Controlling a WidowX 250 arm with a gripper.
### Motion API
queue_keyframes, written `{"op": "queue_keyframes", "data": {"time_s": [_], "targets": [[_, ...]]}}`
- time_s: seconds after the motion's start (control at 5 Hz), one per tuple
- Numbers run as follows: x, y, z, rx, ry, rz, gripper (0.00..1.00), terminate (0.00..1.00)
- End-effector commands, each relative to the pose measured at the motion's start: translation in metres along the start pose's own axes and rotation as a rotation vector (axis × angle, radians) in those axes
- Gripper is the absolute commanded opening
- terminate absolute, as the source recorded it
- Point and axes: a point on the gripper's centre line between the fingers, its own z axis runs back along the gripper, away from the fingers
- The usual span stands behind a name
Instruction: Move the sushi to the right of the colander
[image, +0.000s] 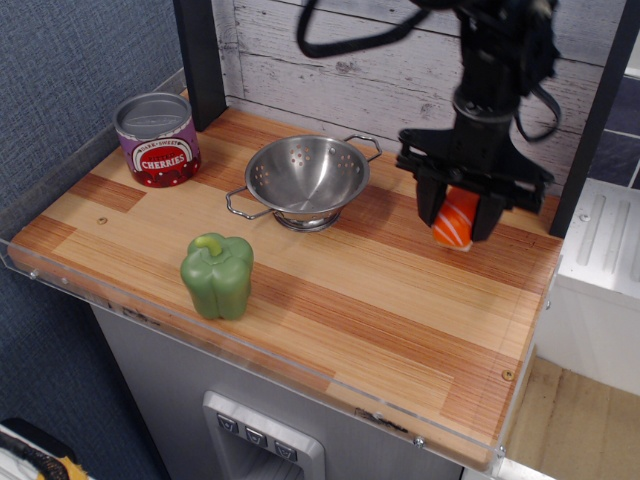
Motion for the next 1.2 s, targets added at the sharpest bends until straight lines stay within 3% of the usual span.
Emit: {"op": "queue_keyframes", "data": {"time_s": [0.0,0.2,0.4,0.6,1.0], "targets": [[0.013,-0.003,0.013,0.007,-0.028,-0.051,0.00,0.00],[0.021,0.011,0.010,-0.001,-0.005,-0.047,0.00,0.00],[0.022,0.010,0.007,-0.014,0.024,-0.054,1.00,0.00],[0.021,0.007,0.011,-0.016,0.028,-0.064,1.00,0.00],[0.018,0.009,0.046,0.001,-0.030,-0.054,1.00,0.00]]}}
